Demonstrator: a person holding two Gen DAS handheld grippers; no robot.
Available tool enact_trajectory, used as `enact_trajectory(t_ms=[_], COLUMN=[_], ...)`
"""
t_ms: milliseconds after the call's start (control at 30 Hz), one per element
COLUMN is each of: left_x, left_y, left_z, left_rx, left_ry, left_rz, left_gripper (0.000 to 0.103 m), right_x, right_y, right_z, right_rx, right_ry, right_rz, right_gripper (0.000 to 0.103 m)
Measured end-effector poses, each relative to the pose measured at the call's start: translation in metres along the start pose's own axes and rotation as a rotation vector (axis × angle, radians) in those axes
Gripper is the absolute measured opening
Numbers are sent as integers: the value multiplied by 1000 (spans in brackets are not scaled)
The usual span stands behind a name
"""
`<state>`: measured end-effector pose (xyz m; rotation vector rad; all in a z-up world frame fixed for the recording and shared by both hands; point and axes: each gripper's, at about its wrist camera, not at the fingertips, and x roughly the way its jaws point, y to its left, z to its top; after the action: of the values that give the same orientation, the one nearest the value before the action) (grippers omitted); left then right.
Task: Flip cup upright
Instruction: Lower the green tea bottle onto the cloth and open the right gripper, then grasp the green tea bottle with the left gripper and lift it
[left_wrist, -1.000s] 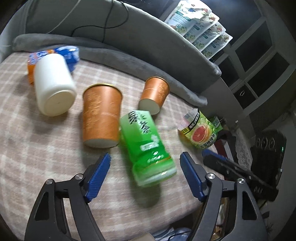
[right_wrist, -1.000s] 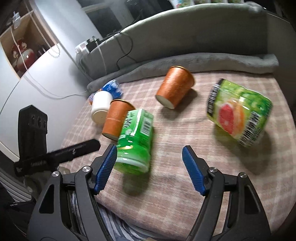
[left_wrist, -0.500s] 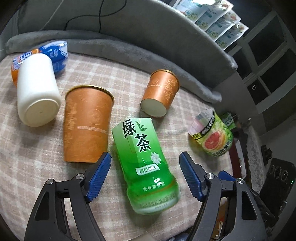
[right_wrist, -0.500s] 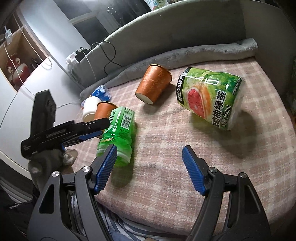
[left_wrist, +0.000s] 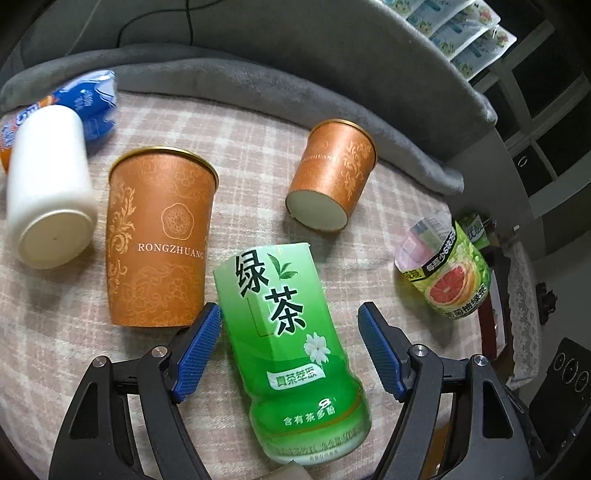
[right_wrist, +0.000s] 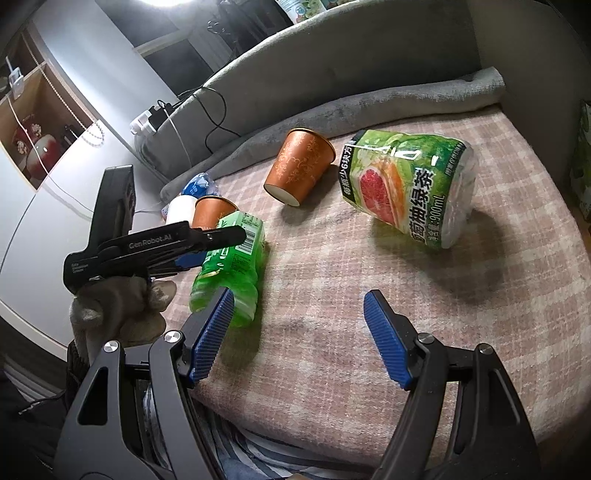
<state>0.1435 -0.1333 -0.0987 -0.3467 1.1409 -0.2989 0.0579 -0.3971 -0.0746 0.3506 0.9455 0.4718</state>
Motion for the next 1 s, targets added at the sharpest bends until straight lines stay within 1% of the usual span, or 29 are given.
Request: enact_trajectory(t_ms=[167, 267, 700, 1000], left_x=[6, 9, -1, -16], left_y=[-2, -2, -9, -23], left_z=[2, 2, -2, -9], left_rx=[22, 30, 75, 134], left_ry=[4, 11, -24, -95], left_rz=[22, 26, 27, 38], left_gripper=[75, 64, 62, 61], right_x=[2, 3, 7, 10], right_y=[-3, -4, -3, 0], right_z=[0, 0, 1, 1], right_rx=[12, 22, 26, 30], right_ry=[6, 6, 7, 4], right_rz=[-5, -9, -17, -27], right_gripper=[76, 76, 76, 76])
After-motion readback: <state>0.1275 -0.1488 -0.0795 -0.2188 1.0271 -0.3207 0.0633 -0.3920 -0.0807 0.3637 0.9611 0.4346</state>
